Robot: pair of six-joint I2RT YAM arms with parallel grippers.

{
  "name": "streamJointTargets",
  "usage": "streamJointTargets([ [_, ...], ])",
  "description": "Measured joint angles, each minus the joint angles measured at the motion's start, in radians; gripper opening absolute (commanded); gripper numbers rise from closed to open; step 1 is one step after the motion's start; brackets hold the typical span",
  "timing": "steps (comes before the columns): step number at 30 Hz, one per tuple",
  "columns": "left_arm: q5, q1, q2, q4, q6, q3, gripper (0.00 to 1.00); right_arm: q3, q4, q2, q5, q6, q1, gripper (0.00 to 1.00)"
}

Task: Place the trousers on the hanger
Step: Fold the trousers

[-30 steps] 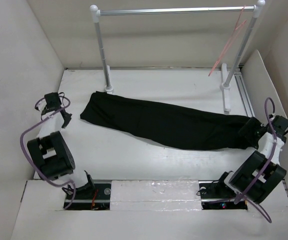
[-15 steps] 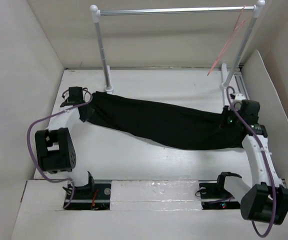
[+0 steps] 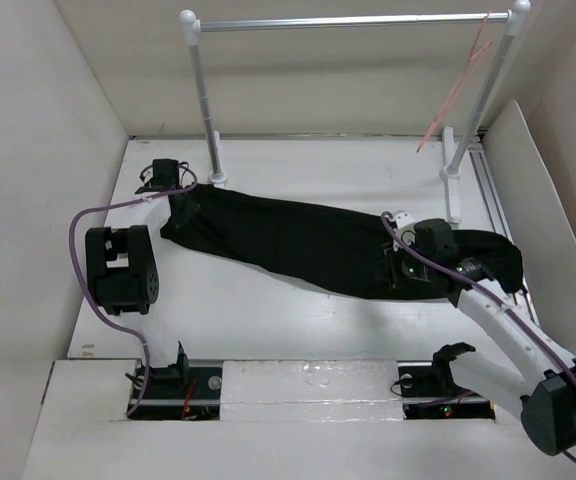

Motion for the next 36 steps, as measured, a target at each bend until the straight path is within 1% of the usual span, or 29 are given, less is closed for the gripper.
streamJointTargets([
  [3, -0.012, -0.005, 0.039, -0.009, -0.001, 0.014, 0.23, 0.010, -0.001, 0.018, 0.028, 0.018, 0.054, 0.35],
  [9, -0.035, -0.005, 0.077, -0.018, -0.007, 0.039, 0.23, 0.059, -0.003, 0.032, 0.076, 0.034, 0.110, 0.35],
  [13, -0.038, -0.005, 0.097, -0.021, -0.009, 0.083, 0.23, 0.076, -0.002, 0.034, 0.093, 0.040, 0.138, 0.35],
  [18, -0.042, -0.005, 0.126, -0.026, -0.013, 0.116, 0.22, 0.085, -0.006, 0.051, 0.107, 0.048, 0.154, 0.36],
  [23, -0.048, -0.005, 0.153, -0.036, -0.018, 0.124, 0.22, 0.130, -0.015, 0.051, 0.118, 0.050, 0.158, 0.36],
  [25, -0.051, -0.005, 0.159, -0.041, -0.019, 0.124, 0.15, 0.146, -0.013, 0.051, 0.121, 0.050, 0.158, 0.36],
  [26, -0.054, -0.005, 0.161, -0.043, -0.020, 0.125, 0.11, 0.151, -0.013, 0.051, 0.122, 0.050, 0.158, 0.37],
  [27, -0.056, -0.005, 0.161, -0.045, -0.020, 0.125, 0.03, 0.153, -0.013, 0.050, 0.124, 0.050, 0.158, 0.36],
  [28, -0.060, -0.005, 0.161, -0.048, -0.023, 0.126, 0.00, 0.154, -0.014, 0.050, 0.126, 0.049, 0.158, 0.37],
  [36, -0.092, -0.005, 0.144, -0.063, -0.027, 0.128, 0.00, 0.154, -0.020, 0.050, 0.134, 0.048, 0.158, 0.37],
])
